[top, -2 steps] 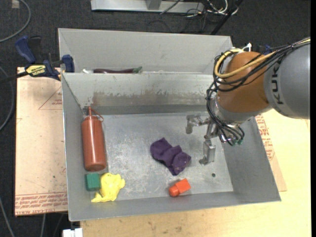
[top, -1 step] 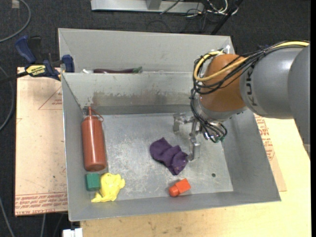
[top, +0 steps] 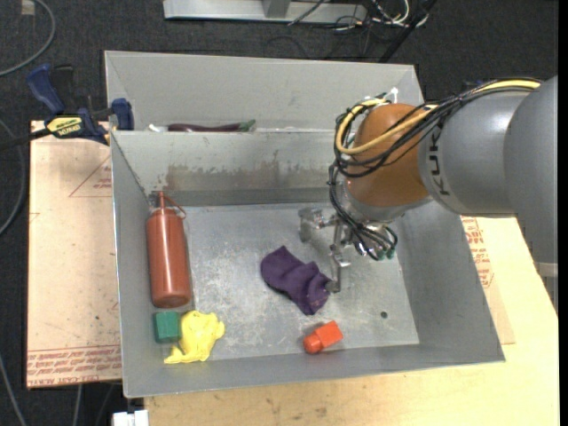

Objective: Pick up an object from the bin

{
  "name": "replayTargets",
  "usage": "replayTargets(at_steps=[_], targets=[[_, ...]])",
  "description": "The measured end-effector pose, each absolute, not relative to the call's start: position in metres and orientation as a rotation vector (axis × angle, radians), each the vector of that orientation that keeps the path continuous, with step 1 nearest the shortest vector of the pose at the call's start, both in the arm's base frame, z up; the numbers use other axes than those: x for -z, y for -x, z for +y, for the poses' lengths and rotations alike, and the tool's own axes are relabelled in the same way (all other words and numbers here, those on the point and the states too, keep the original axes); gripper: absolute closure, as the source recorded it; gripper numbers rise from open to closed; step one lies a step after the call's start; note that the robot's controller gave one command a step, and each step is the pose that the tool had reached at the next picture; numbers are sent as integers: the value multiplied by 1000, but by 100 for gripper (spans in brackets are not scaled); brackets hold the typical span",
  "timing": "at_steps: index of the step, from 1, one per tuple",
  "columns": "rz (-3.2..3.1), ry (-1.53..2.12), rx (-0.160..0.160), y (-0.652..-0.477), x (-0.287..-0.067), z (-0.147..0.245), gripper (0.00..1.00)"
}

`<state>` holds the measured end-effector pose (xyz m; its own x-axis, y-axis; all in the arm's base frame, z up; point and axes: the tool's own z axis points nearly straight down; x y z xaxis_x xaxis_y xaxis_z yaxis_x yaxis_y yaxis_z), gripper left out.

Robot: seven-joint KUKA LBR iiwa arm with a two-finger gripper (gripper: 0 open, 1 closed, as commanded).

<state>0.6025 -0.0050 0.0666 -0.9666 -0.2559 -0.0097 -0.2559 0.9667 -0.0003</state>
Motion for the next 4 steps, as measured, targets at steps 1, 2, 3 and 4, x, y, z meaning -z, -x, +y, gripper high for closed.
replayTargets(at_steps=[1,2,3,4], targets=[[3069,602,6,-571,-71,28,100],[3070,602,6,-571,-70,28,0],[3070,603,6,-571,-70,28,0],[3067,651,4,-569,-116,35,0]])
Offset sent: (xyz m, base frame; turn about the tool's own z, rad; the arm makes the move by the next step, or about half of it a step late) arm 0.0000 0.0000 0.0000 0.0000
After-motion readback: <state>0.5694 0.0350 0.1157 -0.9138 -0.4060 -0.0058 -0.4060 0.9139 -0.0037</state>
